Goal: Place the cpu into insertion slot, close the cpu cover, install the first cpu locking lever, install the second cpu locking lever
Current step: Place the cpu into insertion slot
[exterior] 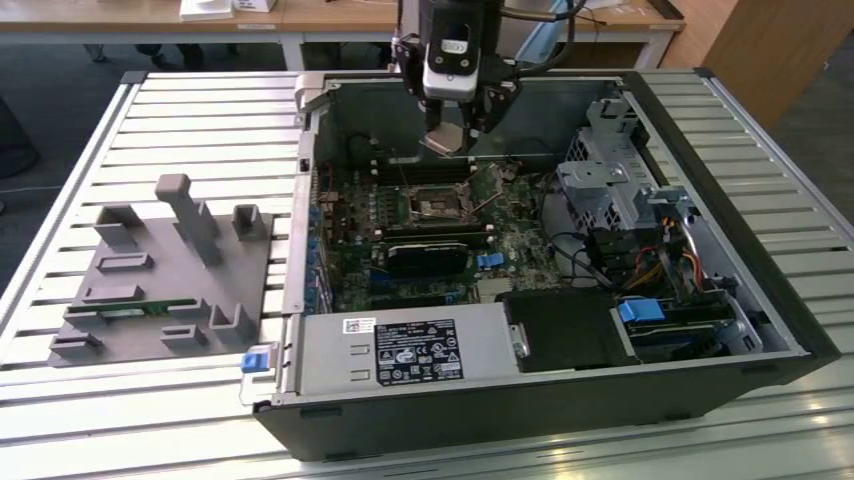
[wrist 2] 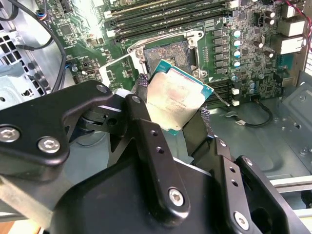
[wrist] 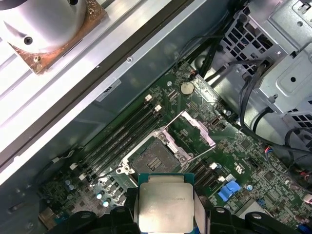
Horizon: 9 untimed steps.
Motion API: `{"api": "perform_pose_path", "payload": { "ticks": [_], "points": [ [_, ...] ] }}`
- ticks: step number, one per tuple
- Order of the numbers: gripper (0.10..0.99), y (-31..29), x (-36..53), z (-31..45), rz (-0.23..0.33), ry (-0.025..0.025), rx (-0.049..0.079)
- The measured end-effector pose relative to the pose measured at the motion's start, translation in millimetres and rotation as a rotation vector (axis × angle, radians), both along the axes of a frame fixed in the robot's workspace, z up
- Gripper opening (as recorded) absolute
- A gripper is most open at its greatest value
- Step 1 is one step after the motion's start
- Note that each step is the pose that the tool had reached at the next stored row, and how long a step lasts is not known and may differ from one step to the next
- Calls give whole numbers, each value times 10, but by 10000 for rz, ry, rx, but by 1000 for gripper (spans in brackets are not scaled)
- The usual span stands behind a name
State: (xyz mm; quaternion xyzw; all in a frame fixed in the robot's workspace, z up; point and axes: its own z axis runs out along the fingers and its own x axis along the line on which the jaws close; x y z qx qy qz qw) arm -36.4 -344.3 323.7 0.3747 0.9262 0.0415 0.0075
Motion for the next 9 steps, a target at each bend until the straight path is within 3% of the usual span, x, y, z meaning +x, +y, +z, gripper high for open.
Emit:
{"api": "perform_pose_path", "payload": {
  "ticks": [9],
  "points": [
    [537,0,0,-18,-100,8,-2]
  ]
}}
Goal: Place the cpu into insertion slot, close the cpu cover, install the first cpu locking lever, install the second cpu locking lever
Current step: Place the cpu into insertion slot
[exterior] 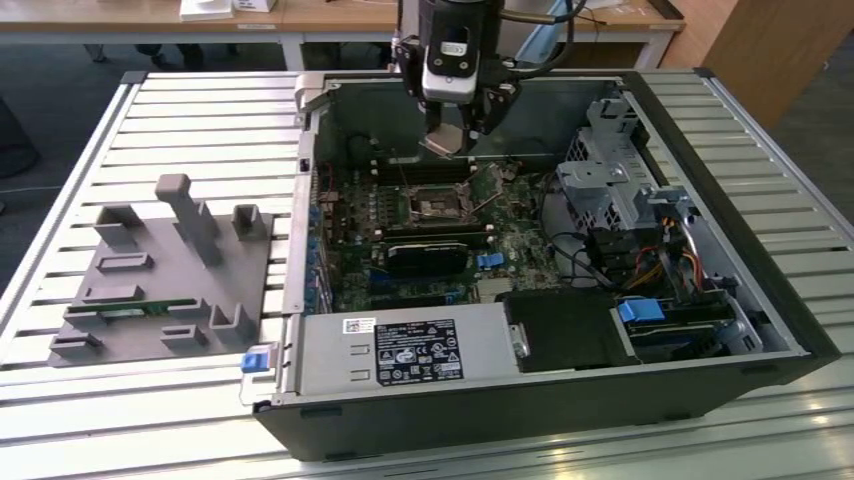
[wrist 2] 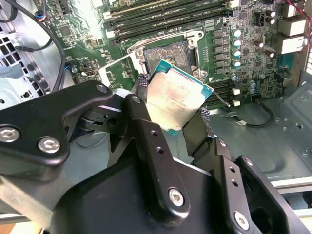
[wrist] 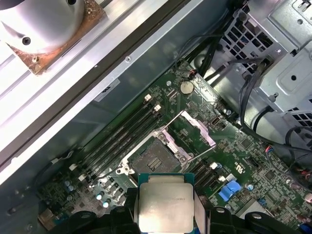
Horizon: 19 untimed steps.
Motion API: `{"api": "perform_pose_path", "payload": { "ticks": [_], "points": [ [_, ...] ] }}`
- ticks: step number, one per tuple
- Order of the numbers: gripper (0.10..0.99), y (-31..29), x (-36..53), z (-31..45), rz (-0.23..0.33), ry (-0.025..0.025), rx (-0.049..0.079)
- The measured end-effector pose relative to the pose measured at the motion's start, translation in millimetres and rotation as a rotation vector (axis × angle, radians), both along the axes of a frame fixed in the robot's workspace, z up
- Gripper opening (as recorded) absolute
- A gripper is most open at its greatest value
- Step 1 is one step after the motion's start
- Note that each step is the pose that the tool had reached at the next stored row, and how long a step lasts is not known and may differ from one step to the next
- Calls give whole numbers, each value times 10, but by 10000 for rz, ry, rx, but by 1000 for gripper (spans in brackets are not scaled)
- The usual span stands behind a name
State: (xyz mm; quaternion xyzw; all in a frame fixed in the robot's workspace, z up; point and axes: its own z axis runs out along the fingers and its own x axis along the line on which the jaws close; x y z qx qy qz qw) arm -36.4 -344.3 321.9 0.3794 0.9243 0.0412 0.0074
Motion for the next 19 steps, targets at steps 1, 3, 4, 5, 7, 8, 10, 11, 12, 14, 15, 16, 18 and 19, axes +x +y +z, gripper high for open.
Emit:
{"api": "perform_pose_path", "payload": {
  "ticks": [1,3,4,5,7,8,10,11,12,14,15,16,18,19],
  "points": [
    [537,0,0,-1,-29,0,0],
    [537,0,0,-1,-69,-1,0],
    [537,0,0,-2,-83,0,0],
    [537,0,0,-2,-97,-1,1],
    [537,0,-1,-3,-125,-1,1],
    [537,0,0,-3,-139,-1,1],
    [537,0,0,-3,-169,0,1],
    [537,0,0,-4,-187,-1,1],
    [537,0,0,-4,-205,0,1],
    [537,0,0,-4,-247,0,0],
    [537,0,0,-5,-276,-1,1],
    [537,0,0,-5,-321,-1,1],
    [537,0,0,-7,-431,-1,1],
    [537,1,0,-9,-533,-2,2]
  ]
}}
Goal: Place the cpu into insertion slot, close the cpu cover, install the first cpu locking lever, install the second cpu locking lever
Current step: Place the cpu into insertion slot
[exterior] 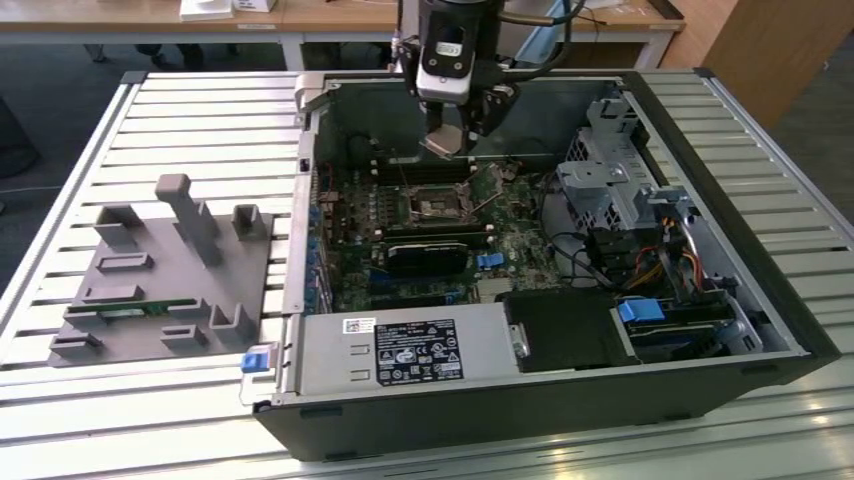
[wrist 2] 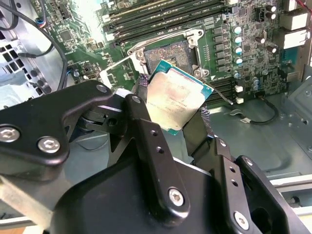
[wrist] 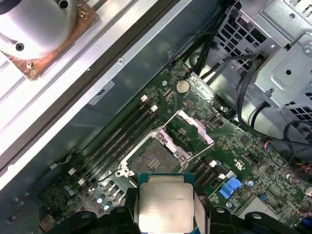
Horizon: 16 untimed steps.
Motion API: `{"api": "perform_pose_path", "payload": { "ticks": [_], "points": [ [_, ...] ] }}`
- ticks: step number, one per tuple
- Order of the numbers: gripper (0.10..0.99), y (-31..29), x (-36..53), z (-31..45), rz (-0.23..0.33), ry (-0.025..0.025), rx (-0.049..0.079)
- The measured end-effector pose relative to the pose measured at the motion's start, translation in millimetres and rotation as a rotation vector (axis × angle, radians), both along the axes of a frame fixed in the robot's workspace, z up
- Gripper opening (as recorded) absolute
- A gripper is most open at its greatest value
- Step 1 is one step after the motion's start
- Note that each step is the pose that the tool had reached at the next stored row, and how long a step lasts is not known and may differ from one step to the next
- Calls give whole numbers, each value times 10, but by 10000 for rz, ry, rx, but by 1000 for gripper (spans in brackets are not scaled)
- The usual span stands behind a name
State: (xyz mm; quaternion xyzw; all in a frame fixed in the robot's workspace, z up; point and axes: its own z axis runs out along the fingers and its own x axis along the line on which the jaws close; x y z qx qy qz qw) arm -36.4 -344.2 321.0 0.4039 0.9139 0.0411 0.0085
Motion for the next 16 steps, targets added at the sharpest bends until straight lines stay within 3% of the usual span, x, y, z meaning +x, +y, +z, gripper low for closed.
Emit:
{"api": "perform_pose_path", "payload": {
  "ticks": [16],
  "points": [
    [537,0,0,-37,-2616,1,-1]
  ]
}}
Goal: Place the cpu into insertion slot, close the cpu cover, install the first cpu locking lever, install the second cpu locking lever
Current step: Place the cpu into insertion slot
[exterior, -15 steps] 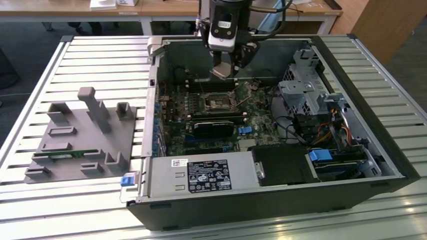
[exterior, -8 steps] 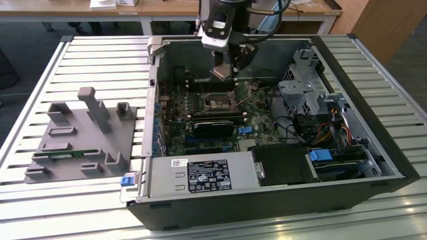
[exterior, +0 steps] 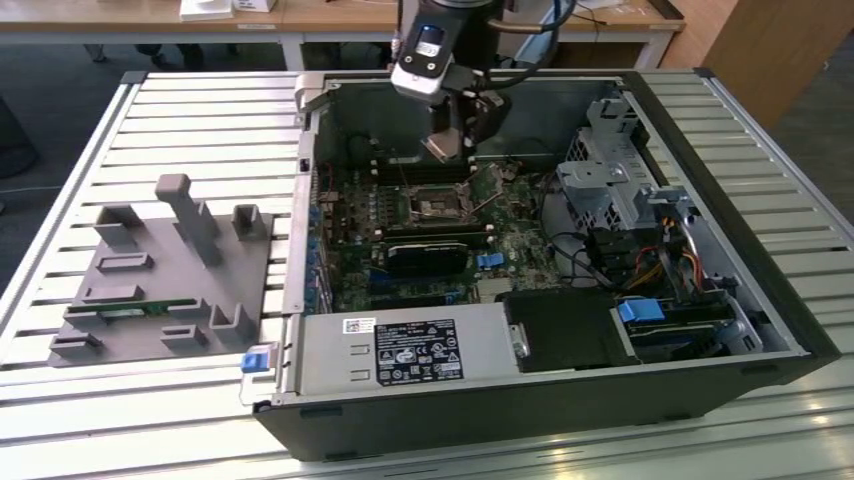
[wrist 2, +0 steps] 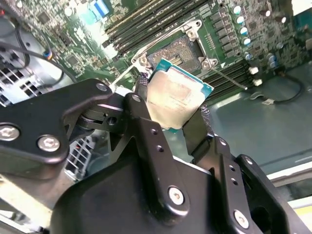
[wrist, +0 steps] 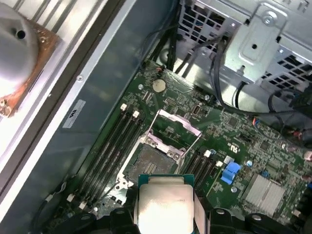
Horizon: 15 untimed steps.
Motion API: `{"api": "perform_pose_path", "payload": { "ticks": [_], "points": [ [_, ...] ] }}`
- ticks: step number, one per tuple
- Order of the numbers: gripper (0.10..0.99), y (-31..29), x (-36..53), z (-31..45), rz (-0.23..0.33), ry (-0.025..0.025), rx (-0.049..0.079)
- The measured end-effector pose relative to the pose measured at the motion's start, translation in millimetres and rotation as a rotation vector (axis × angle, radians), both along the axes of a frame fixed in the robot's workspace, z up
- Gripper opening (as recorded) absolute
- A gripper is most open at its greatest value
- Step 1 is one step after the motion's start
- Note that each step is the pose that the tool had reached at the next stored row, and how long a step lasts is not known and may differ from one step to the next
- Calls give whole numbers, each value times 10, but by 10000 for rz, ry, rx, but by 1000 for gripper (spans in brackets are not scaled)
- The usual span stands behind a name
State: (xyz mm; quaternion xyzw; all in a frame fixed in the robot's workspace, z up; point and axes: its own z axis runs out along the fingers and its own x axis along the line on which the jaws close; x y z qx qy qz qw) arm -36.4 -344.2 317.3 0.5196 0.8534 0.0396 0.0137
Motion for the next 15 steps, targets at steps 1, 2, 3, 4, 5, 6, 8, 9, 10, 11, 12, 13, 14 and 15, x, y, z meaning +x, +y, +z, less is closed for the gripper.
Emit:
{"api": "perform_pose_path", "payload": {
  "ticks": [1,2,3,4,5,6,8,9,10,11,12,13,14,15],
  "points": [
    [537,0,0,-2,-140,0,1],
    [537,1,0,-5,-277,-1,1],
    [537,1,0,-7,-406,-1,2],
    [537,3,0,-8,-523,0,0],
    [537,4,0,-10,-630,0,0],
    [537,5,0,-12,-743,0,0],
    [537,6,0,-15,-947,-1,1],
    [537,8,0,-16,-1043,0,0],
    [537,9,0,-17,-1137,0,0],
    [537,9,0,-19,-1231,0,0],
    [537,10,0,-20,-1321,0,0],
    [537,11,0,-22,-1413,0,0],
    [537,12,0,-24,-1512,-1,2],
    [537,13,0,-26,-1611,0,1]
  ]
}}
